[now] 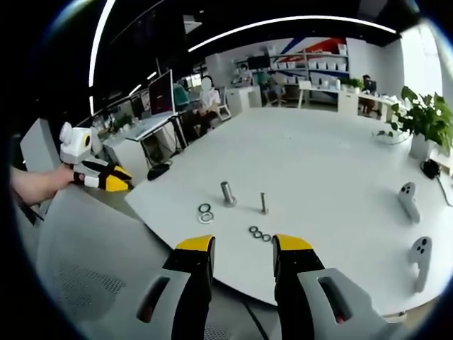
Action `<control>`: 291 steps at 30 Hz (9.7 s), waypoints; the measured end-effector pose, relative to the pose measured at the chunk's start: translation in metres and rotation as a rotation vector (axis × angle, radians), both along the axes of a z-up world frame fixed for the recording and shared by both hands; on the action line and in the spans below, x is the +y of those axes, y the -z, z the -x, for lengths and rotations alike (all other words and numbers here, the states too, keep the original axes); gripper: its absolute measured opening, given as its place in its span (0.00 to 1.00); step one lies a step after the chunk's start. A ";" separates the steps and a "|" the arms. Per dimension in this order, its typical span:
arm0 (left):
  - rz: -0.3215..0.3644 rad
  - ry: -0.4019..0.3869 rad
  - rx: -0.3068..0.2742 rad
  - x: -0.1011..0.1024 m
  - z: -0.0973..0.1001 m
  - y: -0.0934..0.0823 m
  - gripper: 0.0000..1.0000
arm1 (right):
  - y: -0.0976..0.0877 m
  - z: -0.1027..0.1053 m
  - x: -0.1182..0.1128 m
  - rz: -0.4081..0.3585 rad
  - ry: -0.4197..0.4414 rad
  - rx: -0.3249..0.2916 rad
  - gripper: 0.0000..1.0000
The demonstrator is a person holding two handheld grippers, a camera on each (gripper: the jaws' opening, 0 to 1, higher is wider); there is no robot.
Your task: Place the washer onto the threaded stud by aligning its center hole with the stud, sliding it down to the base, and recovering from edge contact or off-axis alignment until the washer reaches the visible bottom stop.
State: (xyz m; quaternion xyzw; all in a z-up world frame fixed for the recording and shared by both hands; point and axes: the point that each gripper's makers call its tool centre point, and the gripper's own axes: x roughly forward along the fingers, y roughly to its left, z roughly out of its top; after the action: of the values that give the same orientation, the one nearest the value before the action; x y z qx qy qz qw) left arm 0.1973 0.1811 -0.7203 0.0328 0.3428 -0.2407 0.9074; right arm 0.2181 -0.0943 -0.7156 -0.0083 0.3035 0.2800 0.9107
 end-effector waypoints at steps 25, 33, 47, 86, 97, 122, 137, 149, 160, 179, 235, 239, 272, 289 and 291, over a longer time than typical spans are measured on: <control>-0.016 0.000 0.017 0.000 -0.002 0.003 0.31 | 0.000 -0.001 -0.005 0.004 0.017 0.000 0.36; -0.038 0.042 0.072 -0.005 0.002 0.009 0.30 | -0.003 -0.003 -0.008 -0.010 0.042 -0.008 0.36; -0.058 0.114 0.098 -0.025 -0.037 0.003 0.31 | -0.003 -0.004 -0.012 -0.024 0.070 -0.012 0.36; -0.295 0.354 0.284 -0.063 -0.094 0.087 0.29 | -0.003 -0.007 -0.016 -0.030 0.100 -0.011 0.35; -0.431 0.418 0.321 -0.057 -0.103 0.118 0.30 | 0.000 -0.006 -0.017 -0.018 0.100 -0.002 0.35; -0.514 0.449 0.350 -0.063 -0.118 0.147 0.30 | -0.002 -0.007 -0.021 -0.023 0.121 -0.006 0.35; -0.513 0.500 0.392 -0.074 -0.116 0.155 0.25 | -0.002 -0.008 -0.023 -0.026 0.134 -0.005 0.34; -0.551 0.527 0.453 -0.079 -0.106 0.151 0.22 | -0.002 -0.008 -0.023 -0.027 0.139 -0.004 0.34; -0.591 0.592 0.463 -0.074 -0.104 0.148 0.21 | -0.002 -0.008 -0.026 -0.029 0.152 -0.005 0.34; -0.610 0.536 0.494 -0.064 -0.099 0.149 0.26 | -0.002 -0.009 -0.026 -0.030 0.160 -0.005 0.34; -0.612 0.651 0.350 -0.079 -0.116 0.115 0.19 | -0.003 -0.010 -0.027 -0.040 0.168 -0.003 0.33; -0.611 0.675 0.304 -0.086 -0.123 0.103 0.19 | -0.002 -0.010 -0.027 -0.041 0.169 -0.002 0.33; -0.601 0.749 0.231 -0.133 -0.148 0.087 0.19 | -0.003 -0.011 -0.030 -0.049 0.184 -0.006 0.32; -0.643 0.773 0.279 -0.133 -0.149 0.112 0.19 | -0.003 -0.011 -0.031 -0.051 0.193 -0.003 0.32; -0.648 0.779 0.281 -0.133 -0.149 0.116 0.19 | -0.003 -0.011 -0.031 -0.050 0.192 -0.003 0.32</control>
State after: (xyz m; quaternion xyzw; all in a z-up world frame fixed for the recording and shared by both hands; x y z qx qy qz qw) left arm 0.3458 0.0476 -0.8367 0.4040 0.4806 -0.4441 0.6392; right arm 0.2295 -0.1255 -0.7129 0.0432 0.2945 0.1987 0.9338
